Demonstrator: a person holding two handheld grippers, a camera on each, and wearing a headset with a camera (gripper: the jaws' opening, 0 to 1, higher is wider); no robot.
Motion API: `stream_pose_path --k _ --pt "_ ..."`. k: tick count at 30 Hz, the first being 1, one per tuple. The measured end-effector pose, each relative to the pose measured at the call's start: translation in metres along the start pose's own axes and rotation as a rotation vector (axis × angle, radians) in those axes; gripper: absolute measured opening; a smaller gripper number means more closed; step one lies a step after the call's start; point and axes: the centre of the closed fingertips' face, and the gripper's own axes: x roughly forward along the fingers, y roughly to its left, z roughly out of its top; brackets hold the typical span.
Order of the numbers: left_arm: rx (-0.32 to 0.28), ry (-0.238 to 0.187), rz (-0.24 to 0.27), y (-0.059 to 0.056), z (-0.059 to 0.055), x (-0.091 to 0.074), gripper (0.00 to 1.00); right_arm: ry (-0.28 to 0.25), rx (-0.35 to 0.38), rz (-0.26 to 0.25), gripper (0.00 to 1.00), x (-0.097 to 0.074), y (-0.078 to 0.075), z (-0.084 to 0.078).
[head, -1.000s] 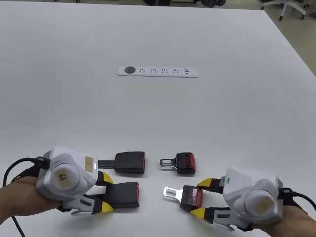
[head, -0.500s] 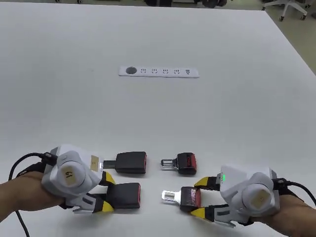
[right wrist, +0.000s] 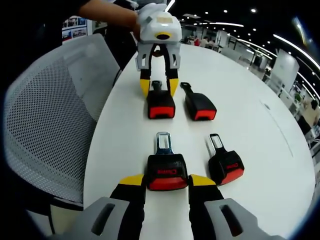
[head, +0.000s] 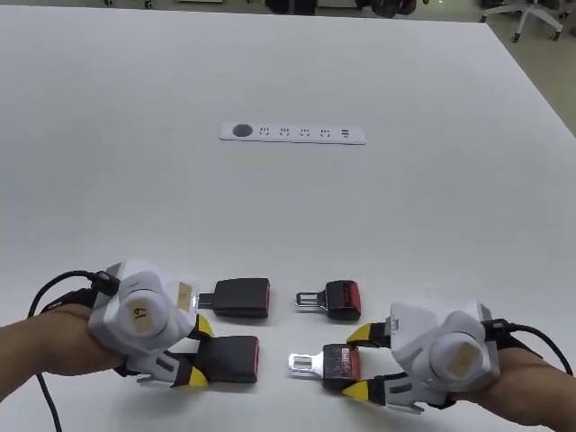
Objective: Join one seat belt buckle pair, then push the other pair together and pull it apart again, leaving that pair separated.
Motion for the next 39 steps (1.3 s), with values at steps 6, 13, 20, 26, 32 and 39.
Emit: stream_pose_path --k 6,13,20,26,32,39 --pt "0.003 0.010 -0.005 0.000 -0.001 0.001 0.31 -0.001 -0.011 0.006 0.30 0.004 0.002 0.006" --pt "0.002 0.016 -0.014 -0.001 -0.001 0.002 0.31 0.000 -0.019 0.012 0.30 0.008 0.002 0.011" --pt "0.008 0.022 -0.018 -0.001 -0.001 0.002 0.31 0.000 -0.026 0.018 0.30 0.012 0.003 0.017" --pt "0.007 0.024 -0.018 -0.002 0.000 0.001 0.31 0.003 -0.031 0.026 0.30 0.017 0.004 0.024" --pt "0.008 0.028 -0.018 -0.002 0.000 0.001 0.31 0.007 -0.034 0.032 0.30 0.021 0.004 0.028" --pt "0.008 0.030 -0.018 -0.002 0.000 0.002 0.31 0.008 -0.035 0.034 0.30 0.024 0.003 0.031"
